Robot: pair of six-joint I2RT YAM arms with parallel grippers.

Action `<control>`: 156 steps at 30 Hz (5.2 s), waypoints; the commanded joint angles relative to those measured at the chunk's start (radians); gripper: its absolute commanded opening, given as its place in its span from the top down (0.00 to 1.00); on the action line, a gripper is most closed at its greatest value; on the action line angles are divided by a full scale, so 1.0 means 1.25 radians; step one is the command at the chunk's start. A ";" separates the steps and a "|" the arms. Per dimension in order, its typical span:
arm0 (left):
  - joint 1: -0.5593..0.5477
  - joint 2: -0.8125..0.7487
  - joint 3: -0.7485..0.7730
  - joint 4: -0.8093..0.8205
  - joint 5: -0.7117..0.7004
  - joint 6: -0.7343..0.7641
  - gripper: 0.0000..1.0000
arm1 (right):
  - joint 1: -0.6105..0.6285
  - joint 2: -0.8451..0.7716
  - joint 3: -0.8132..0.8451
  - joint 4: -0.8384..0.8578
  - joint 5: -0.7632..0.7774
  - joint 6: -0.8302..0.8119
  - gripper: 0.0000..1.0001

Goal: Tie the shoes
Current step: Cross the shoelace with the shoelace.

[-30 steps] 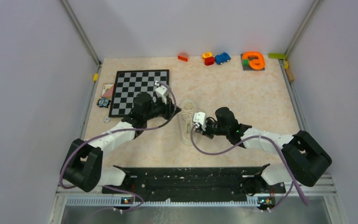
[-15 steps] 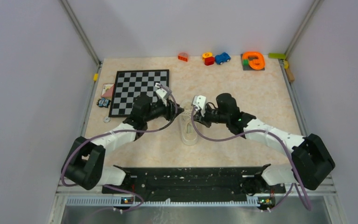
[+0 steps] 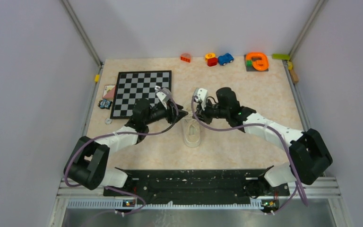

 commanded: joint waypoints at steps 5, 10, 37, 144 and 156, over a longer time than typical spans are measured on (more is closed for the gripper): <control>0.006 0.014 -0.017 0.107 0.111 -0.007 0.49 | -0.018 0.012 0.048 0.042 -0.062 0.051 1.00; 0.006 0.039 -0.011 0.142 0.120 -0.003 0.47 | -0.029 0.018 0.050 0.052 -0.096 0.069 1.00; 0.001 0.180 0.062 0.197 0.228 0.132 0.69 | -0.067 0.057 0.063 0.071 -0.230 0.095 1.00; 0.002 0.094 0.071 -0.018 0.101 0.158 1.00 | 0.038 -0.267 -0.235 0.111 0.167 0.232 1.00; 0.002 0.097 0.075 -0.020 0.105 0.161 1.00 | 0.121 -0.129 -0.123 0.039 0.191 0.212 1.00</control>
